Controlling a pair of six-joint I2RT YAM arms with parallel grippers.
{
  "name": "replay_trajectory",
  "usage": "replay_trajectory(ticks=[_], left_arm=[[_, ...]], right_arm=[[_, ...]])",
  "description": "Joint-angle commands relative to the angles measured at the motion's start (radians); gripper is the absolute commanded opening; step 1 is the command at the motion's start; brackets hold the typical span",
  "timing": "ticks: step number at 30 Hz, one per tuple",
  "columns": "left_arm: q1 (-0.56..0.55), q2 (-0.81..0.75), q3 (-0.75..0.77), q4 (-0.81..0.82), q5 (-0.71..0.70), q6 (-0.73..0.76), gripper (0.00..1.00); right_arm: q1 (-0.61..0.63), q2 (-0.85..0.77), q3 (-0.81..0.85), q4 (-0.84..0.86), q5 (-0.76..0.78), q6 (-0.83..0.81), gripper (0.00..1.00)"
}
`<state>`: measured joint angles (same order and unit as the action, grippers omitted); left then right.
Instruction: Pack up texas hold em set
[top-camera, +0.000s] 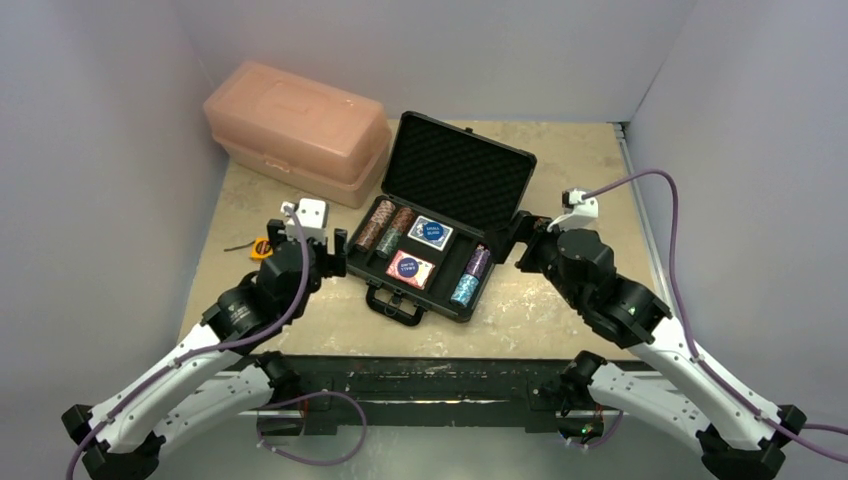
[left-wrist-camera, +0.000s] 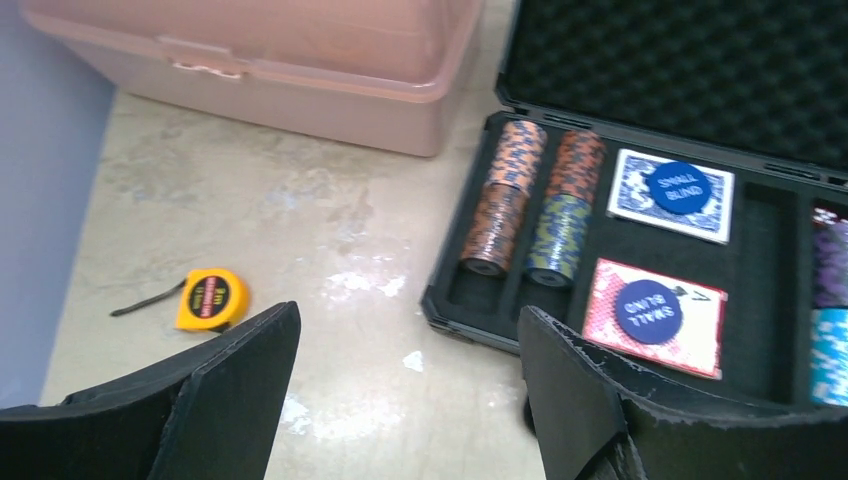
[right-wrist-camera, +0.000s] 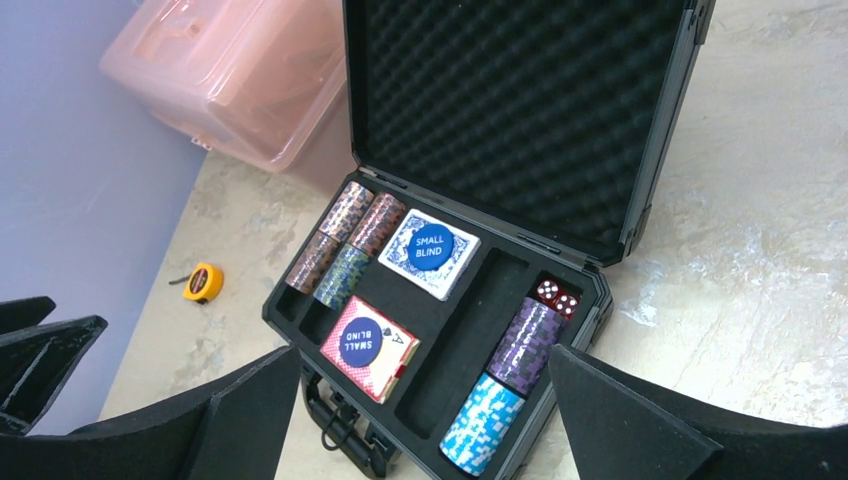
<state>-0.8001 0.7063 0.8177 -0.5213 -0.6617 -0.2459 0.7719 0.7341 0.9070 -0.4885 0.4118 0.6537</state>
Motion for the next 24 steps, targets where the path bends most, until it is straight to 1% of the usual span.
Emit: replay_trajectory(ticks=[1,6,7,9,10,12,14,17,20,24], left_arm=[[-0.001,-0.074,-0.087,0.148,-0.167,0.106,0.8],[0.017,-0.143,-0.269,0.407,-0.188,0.238,0.81],[0.03,-0.155,-0.309,0.456,-0.172,0.28,0.81],[0.074,-0.178,-0.371,0.504,-0.088,0.322,0.79],[0.105,-0.189,-0.395,0.546,-0.046,0.331,0.77],[0.183,-0.204,-0.436,0.582,0.04,0.35,0.76],[0.238,-0.205,-0.463,0.61,0.051,0.355,0.79],[0.297,-0.18,-0.493,0.665,0.107,0.402,0.8],[0.365,-0.098,-0.511,0.777,0.145,0.428,0.8],[0.506,0.008,-0.524,0.924,0.31,0.397,0.79]], right_arm=[[-0.002,-0.035,-0.033,0.058,0.009,-0.02,0.99],[-0.003,-0.079,-0.074,0.102,-0.005,-0.037,0.99],[-0.002,-0.089,-0.083,0.111,-0.007,-0.042,0.99],[-0.002,-0.112,-0.105,0.131,-0.012,-0.047,0.99],[-0.002,-0.122,-0.12,0.142,-0.013,-0.048,0.99],[-0.002,-0.149,-0.153,0.166,-0.018,-0.049,0.99],[-0.003,-0.171,-0.175,0.187,-0.027,-0.048,0.99],[-0.002,-0.2,-0.207,0.203,-0.031,-0.048,0.99],[-0.002,-0.225,-0.254,0.233,-0.038,-0.051,0.99],[-0.002,-0.248,-0.295,0.266,-0.051,-0.06,0.99]])
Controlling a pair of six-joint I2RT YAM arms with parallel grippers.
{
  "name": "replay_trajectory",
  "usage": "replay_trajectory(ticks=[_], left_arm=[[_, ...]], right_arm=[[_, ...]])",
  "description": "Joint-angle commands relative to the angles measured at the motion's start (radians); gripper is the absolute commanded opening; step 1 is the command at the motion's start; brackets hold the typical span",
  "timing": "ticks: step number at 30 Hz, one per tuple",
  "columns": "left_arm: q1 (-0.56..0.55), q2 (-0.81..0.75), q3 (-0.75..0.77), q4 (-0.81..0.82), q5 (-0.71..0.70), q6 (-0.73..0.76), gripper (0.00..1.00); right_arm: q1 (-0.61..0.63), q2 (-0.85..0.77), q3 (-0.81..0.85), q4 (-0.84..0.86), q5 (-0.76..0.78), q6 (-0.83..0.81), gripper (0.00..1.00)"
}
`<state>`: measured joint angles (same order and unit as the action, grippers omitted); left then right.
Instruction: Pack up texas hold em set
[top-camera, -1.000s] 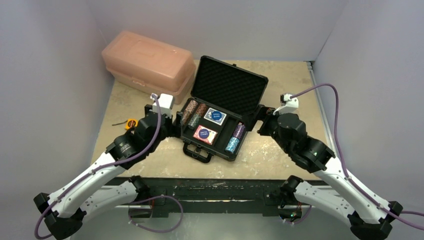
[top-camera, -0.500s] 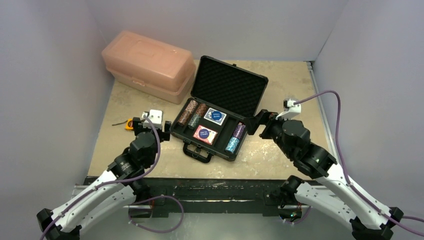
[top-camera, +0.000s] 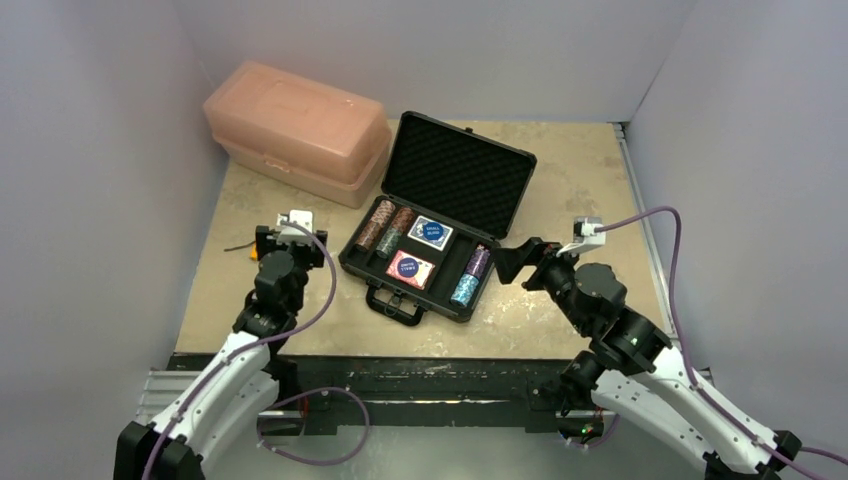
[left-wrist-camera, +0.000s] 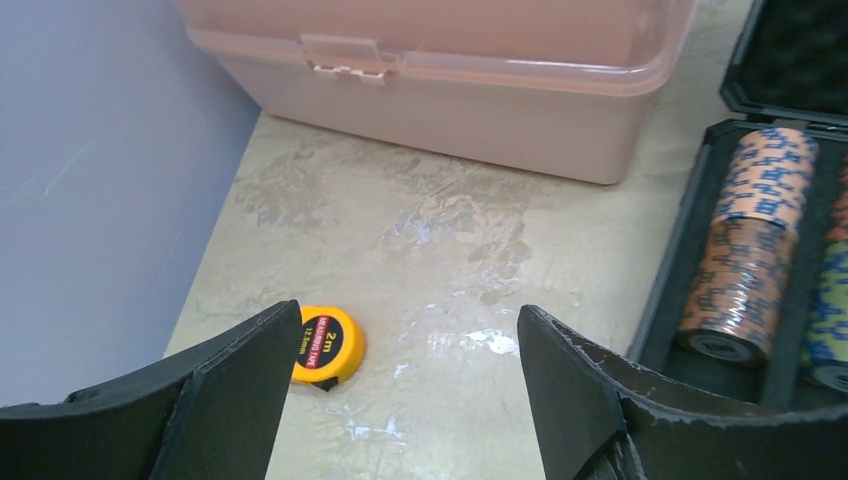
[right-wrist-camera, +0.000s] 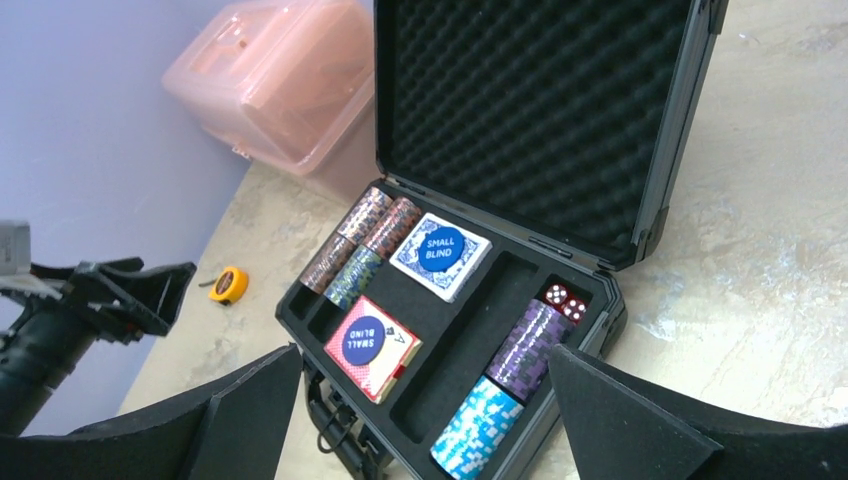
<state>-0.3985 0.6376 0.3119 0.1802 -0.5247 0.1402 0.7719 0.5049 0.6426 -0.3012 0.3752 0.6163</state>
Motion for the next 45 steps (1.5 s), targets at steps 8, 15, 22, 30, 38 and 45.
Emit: replay_trajectory(ticks=[8,15,22,30,38,45], left_arm=[[0.247,0.308,-0.031,0.472,0.331,-0.041,0.78],[0.357,0.474,-0.046,0.63,0.46,-0.131,0.75],[0.369,0.677,-0.064,0.826,0.5,-0.13,0.73],[0.369,0.703,-0.013,0.746,0.493,-0.131,0.74],[0.351,0.674,0.004,0.711,0.414,-0.133,0.73],[0.293,0.53,0.172,0.261,0.269,-0.173,0.74]], right_arm=[[-0.002,-0.027,-0.046,0.084,-0.008,-0.04,0.99],[-0.002,-0.026,-0.053,0.086,-0.017,-0.044,0.99],[-0.003,-0.02,-0.058,0.081,-0.012,-0.042,0.99],[-0.003,-0.006,-0.041,0.042,0.006,-0.041,0.99],[-0.002,0.059,0.042,-0.032,0.078,-0.004,0.99],[-0.029,0.283,0.223,-0.077,0.16,-0.065,0.99]])
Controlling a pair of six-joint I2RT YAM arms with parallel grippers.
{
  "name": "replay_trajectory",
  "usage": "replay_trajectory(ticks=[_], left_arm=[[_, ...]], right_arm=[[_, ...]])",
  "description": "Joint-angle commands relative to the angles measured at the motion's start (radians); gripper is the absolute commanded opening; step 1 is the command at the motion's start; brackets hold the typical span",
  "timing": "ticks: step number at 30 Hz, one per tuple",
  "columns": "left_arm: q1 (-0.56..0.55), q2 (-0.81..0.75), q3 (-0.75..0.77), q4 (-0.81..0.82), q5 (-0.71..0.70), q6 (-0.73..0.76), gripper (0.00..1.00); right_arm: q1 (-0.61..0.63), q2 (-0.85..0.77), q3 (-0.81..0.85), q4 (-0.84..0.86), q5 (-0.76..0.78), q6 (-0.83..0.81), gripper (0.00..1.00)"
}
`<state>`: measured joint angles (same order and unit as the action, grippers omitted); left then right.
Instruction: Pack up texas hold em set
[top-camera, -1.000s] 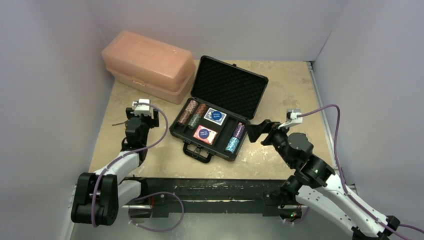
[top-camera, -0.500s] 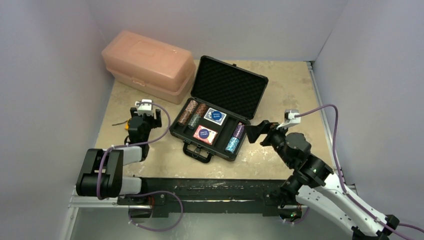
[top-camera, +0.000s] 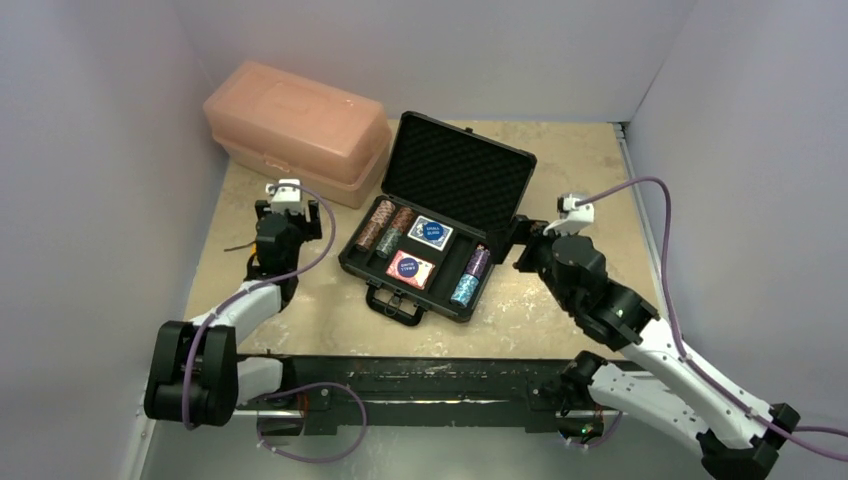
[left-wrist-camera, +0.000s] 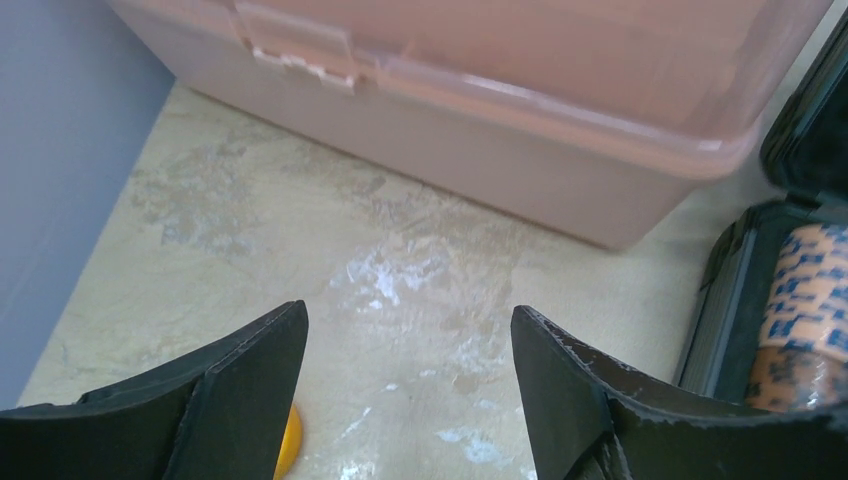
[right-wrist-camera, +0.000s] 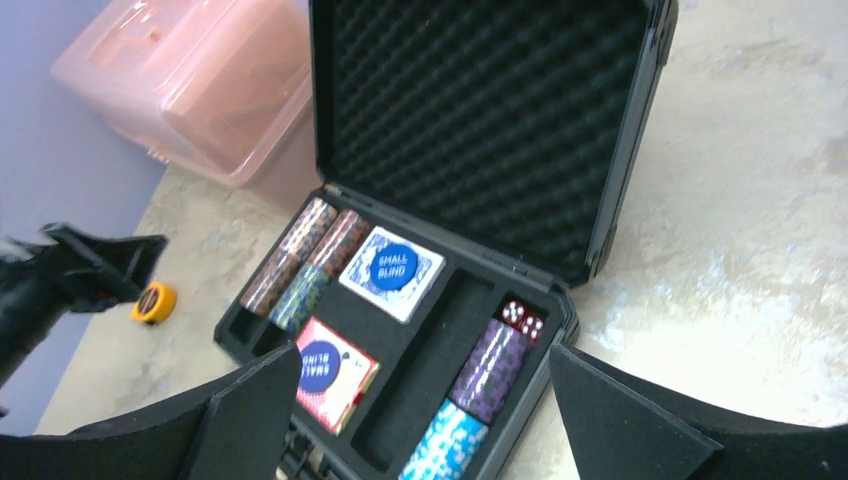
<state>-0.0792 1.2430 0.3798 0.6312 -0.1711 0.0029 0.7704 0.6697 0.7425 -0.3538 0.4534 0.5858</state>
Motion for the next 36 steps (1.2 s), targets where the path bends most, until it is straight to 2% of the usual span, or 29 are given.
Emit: replay_trajectory(ticks=[1,3,5,8,11,14,16,21,25,26,27,32,36], left_arm=[[-0.033,-0.091,0.105,-0.203,-0.099,-0.04,0.74],[-0.049,-0.128,0.103,-0.224,-0.126,-0.053,0.75],[-0.066,-0.155,0.124,-0.283,-0.184,-0.095,0.75],[-0.091,-0.168,0.22,-0.476,-0.228,-0.138,0.77],[-0.103,-0.147,0.345,-0.686,-0.247,-0.182,0.77],[-0.105,-0.141,0.385,-0.773,-0.255,-0.22,0.77],[-0.105,-0.152,0.402,-0.799,-0.242,-0.235,0.77],[-0.105,-0.148,0.512,-0.99,-0.172,-0.238,0.77],[-0.105,-0.191,0.537,-1.057,-0.064,-0.232,0.77],[-0.105,-0.209,0.532,-1.061,-0.039,-0.229,0.77],[-0.105,-0.226,0.527,-1.064,-0.015,-0.225,0.77],[-0.111,-0.289,0.507,-1.092,0.063,-0.215,0.77],[-0.164,-0.316,0.487,-1.082,0.068,-0.186,0.76]], right_arm=[[-0.047,0.163,0.156,-0.025,0.072,-0.043,0.99],[-0.12,0.236,0.204,-0.001,0.018,-0.063,0.99],[-0.237,0.282,0.23,0.054,-0.101,-0.076,0.97],[-0.406,0.385,0.302,0.094,-0.305,-0.095,0.93],[-0.528,0.493,0.418,0.084,-0.414,-0.127,0.92],[-0.631,0.548,0.467,0.119,-0.506,-0.127,0.92],[-0.685,0.595,0.512,0.124,-0.553,-0.127,0.92],[-0.767,0.743,0.613,0.123,-0.686,-0.127,0.92],[-0.815,0.931,0.758,0.036,-0.792,-0.121,0.9],[-0.818,0.966,0.791,0.017,-0.803,-0.122,0.63],[-0.82,0.996,0.818,0.005,-0.811,-0.128,0.58],[-0.827,1.12,0.943,-0.028,-0.829,-0.167,0.44],[-0.827,1.23,1.064,-0.095,-0.88,-0.205,0.39]])
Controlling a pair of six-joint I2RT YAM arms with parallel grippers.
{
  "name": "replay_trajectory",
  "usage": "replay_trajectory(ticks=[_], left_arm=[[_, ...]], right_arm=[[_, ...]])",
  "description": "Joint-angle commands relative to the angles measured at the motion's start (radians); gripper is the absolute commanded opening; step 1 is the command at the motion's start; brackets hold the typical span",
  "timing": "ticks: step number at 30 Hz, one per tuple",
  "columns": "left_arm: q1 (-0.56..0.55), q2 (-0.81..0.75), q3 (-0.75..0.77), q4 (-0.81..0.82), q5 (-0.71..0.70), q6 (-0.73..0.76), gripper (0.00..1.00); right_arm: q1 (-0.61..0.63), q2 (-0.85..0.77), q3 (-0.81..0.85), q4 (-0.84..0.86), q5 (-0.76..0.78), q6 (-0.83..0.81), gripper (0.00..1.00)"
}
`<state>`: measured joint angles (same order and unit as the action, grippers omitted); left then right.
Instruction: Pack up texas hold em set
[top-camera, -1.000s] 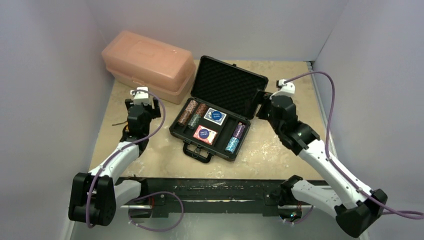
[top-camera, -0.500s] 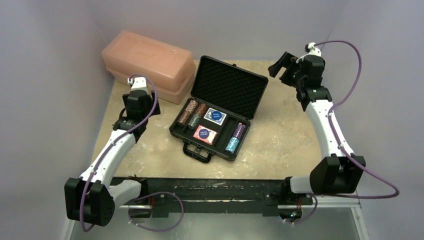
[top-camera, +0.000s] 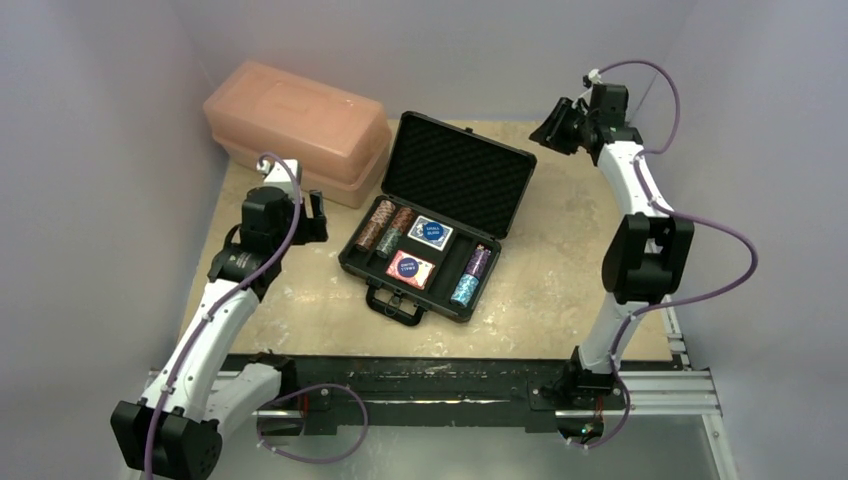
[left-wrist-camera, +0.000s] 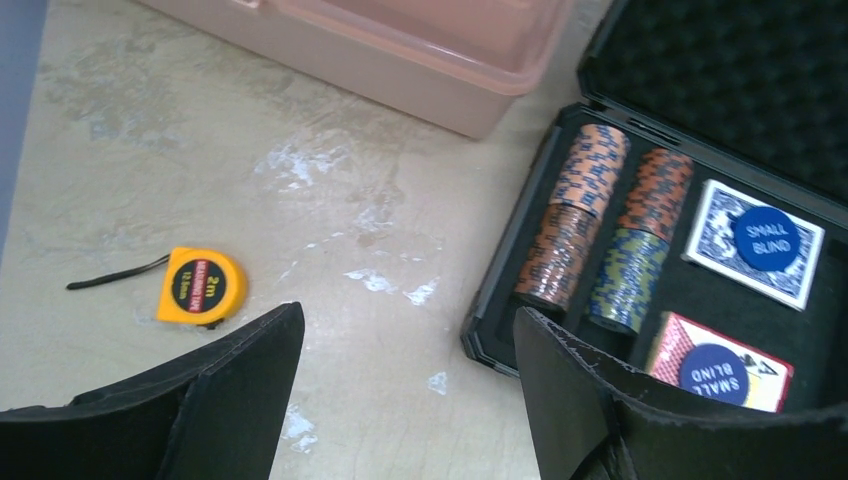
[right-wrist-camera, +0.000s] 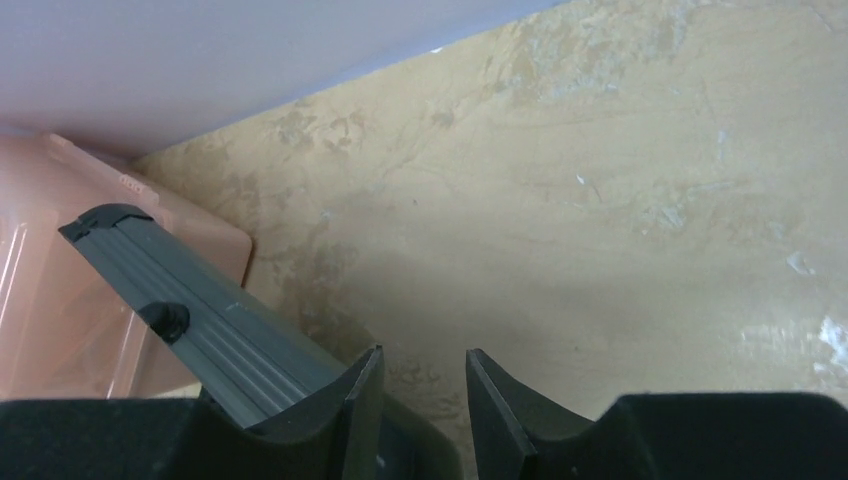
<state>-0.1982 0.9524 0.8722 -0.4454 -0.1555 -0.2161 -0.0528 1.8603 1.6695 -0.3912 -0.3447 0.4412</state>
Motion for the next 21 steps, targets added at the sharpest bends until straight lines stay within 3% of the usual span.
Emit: replay_trajectory(ticks=[1,7,16,21], left_arm=[[-0.056,-0.029,-0.002,-0.011,0.054,0.039,0.76],[-0.082,-0.045,0.004,-0.013,0.071,0.052,0.75],[-0.094,-0.047,0.005,0.008,0.268,0.088,0.71],[-0.099,-0.037,0.006,0.018,0.304,0.087,0.68]], right_arm=[[-0.004,0.069,0.182,-0.083,-0.096,-0.073,0.38],[-0.004,0.196,0.296,-0.219,-0.189,-0.15,0.34],[-0.002,0.21,0.282,-0.259,-0.28,-0.209,0.33],[-0.001,0.186,0.256,-0.256,-0.321,-0.227,0.33]])
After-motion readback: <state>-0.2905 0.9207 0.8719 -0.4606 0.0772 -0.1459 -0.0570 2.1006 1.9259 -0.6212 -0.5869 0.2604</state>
